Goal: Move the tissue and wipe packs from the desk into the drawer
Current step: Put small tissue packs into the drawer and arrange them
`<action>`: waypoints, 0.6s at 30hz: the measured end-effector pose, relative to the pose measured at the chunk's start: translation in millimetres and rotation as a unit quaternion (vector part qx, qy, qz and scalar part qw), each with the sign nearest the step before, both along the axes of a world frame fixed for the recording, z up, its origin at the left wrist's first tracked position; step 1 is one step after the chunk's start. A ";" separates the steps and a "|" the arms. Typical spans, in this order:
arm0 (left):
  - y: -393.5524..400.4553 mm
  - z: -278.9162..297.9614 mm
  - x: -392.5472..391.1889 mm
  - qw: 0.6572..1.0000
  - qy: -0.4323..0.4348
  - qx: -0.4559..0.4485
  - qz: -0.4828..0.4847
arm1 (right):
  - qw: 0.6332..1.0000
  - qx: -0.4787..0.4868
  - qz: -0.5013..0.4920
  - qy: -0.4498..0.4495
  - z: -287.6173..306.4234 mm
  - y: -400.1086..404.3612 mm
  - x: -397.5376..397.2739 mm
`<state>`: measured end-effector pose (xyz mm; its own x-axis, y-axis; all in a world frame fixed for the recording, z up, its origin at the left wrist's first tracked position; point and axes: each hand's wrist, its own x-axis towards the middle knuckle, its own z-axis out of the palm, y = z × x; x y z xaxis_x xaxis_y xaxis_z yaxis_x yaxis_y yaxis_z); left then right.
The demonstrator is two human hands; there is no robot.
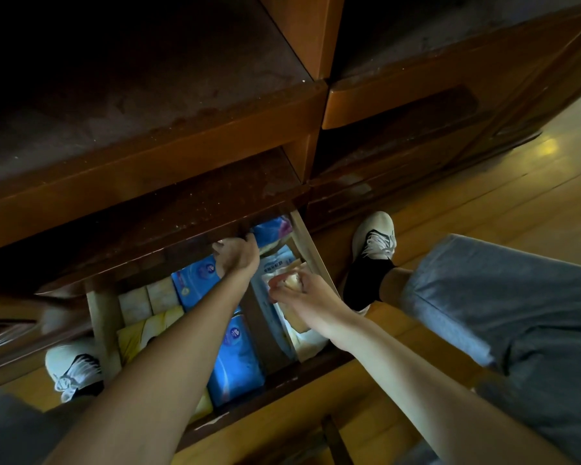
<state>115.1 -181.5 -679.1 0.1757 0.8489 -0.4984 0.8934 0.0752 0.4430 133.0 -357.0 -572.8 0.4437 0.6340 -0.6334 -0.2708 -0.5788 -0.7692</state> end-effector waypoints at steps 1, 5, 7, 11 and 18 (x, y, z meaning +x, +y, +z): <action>-2.9 -1.4 -2.5 0.999 0.017 0.020 -0.033 | 1.000 -0.001 0.006 -0.003 0.8 0.2 -0.1; -17.5 -5.5 -12.3 0.974 0.044 0.141 -0.170 | 1.000 -0.001 0.004 -0.004 3.5 0.5 -0.6; -21.4 -1.9 -13.5 0.936 0.044 0.214 -0.274 | 1.000 0.003 0.003 -0.004 5.6 -0.9 -1.2; -22.2 1.6 -5.4 0.819 0.107 0.315 -0.468 | 1.000 -0.005 -0.007 0.005 9.9 -2.6 -1.0; -4.5 -14.0 11.4 0.805 0.207 0.208 -0.516 | 0.999 -0.011 -0.032 0.019 6.3 -1.5 7.6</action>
